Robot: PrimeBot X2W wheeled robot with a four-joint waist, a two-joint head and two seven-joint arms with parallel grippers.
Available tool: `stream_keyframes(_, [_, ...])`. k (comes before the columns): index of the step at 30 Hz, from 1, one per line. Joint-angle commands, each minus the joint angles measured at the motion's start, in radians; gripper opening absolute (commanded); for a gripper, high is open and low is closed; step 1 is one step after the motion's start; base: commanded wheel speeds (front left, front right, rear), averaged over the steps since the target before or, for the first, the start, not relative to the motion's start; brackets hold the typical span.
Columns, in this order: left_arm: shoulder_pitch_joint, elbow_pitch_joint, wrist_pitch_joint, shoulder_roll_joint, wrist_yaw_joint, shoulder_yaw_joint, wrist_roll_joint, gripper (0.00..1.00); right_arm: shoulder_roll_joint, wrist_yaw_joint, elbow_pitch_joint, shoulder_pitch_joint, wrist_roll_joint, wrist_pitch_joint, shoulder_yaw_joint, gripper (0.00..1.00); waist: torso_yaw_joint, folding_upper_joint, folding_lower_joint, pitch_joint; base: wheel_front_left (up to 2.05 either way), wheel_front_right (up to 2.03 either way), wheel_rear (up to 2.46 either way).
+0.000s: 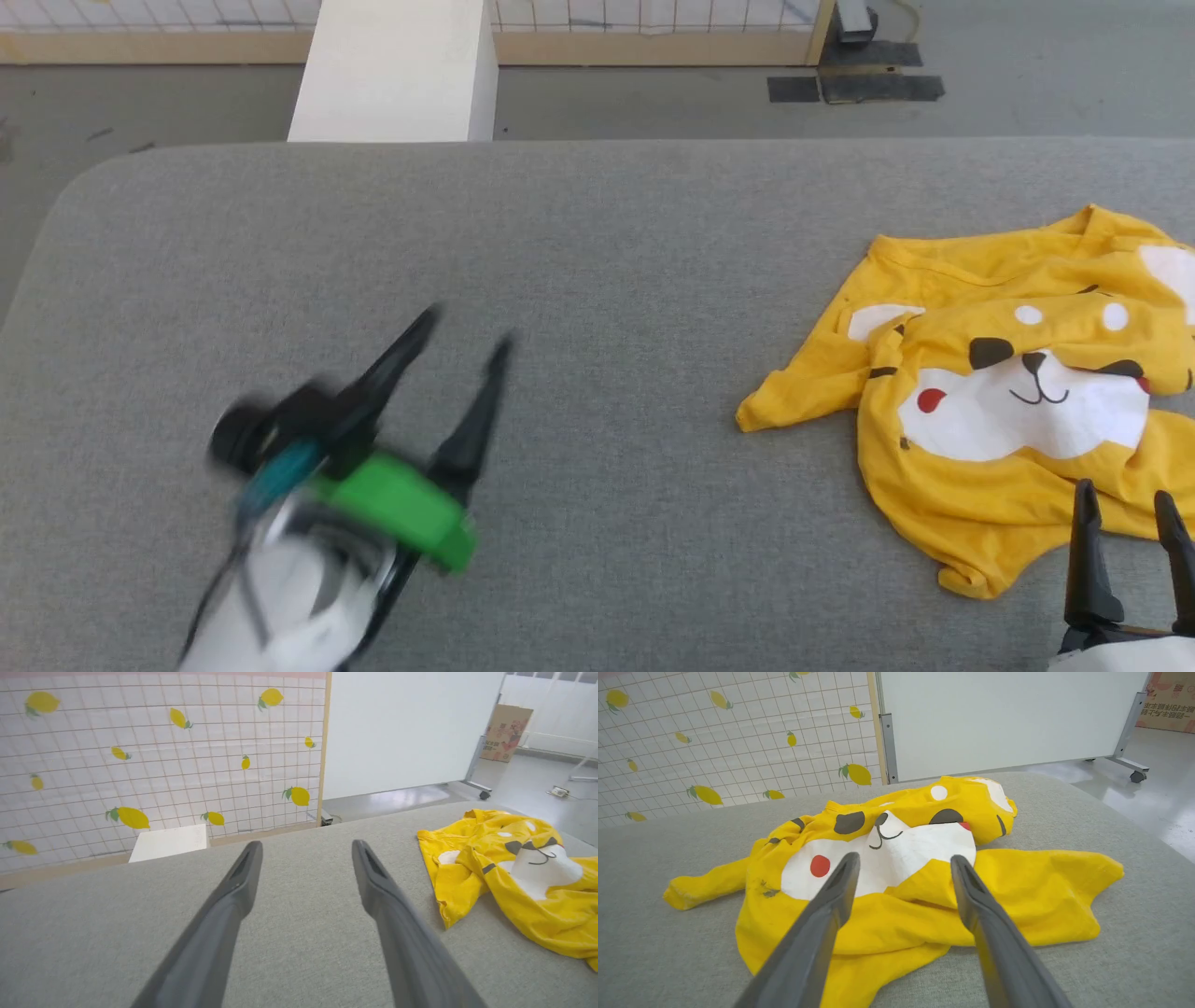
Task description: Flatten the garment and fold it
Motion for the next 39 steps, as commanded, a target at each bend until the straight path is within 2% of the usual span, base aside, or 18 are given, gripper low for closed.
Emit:
stream_keyframes(1, [-0.085,-0.003,0.046,0.022,-0.007,-0.049,-0.008,1.00,0.001,-0.001,0.002,-0.019,-0.003,-0.006,0.003,1.00,0.012,0.0000,0.0000,0.014,0.00,0.00,0.00])
stream_keyframes(4, [-0.253,0.015,0.157,0.021,-0.007,-0.159,-0.040,1.00,0.001,-0.001,0.005,-0.028,-0.003,-0.006,0.010,1.00,0.021,0.0000,0.0000,0.028,0.00,0.00,0.00])
stream_keyframes(9, [-0.485,0.118,0.329,-0.046,-0.007,-0.338,-0.133,1.00,0.001,-0.001,0.011,-0.052,-0.002,-0.006,0.027,1.00,0.013,0.0000,0.0000,0.070,0.00,0.00,0.00])
stream_keyframes(15, [-0.560,0.267,0.469,-0.106,-0.007,-0.454,-0.209,1.00,0.001,-0.001,0.018,-0.072,-0.004,-0.006,0.035,1.00,-0.028,0.0000,0.0000,0.109,0.00,0.00,0.00])
stream_keyframes(20, [-0.569,0.372,0.559,-0.140,-0.007,-0.505,-0.246,1.00,0.001,-0.001,0.017,-0.081,0.000,-0.006,0.045,1.00,-0.073,0.0000,0.0000,0.139,0.00,0.00,0.00])
stream_keyframes(27, [-0.575,0.444,0.543,-0.154,-0.006,-0.532,-0.241,1.00,0.001,-0.001,0.012,-0.091,0.011,-0.006,0.056,1.00,-0.128,0.0000,0.0000,0.183,0.00,0.00,0.00])
stream_keyframes(35, [-0.574,0.534,0.453,-0.154,-0.005,-0.550,-0.207,1.00,0.001,-0.001,0.002,-0.092,0.023,-0.006,0.053,1.00,-0.165,0.0000,0.0000,0.212,0.00,0.00,0.00])
stream_keyframes(36, [-0.571,0.547,0.437,-0.160,-0.005,-0.554,-0.207,0.23,0.001,-0.001,0.001,-0.091,0.024,-0.006,0.051,1.00,-0.166,0.0000,0.0000,0.213,0.00,0.00,0.00])
stream_keyframes(37, [-0.569,0.555,0.425,-0.163,-0.005,-0.561,-0.208,0.00,0.001,-0.001,0.000,-0.090,0.024,-0.006,0.050,1.00,-0.166,0.0000,0.0000,0.214,0.00,0.00,0.00])
stream_keyframes(39, [-0.566,0.572,0.407,-0.171,-0.006,-0.581,-0.223,0.00,0.001,-0.001,-0.001,-0.091,0.024,-0.006,0.043,1.00,-0.161,0.0000,0.0000,0.214,0.00,0.00,0.00])
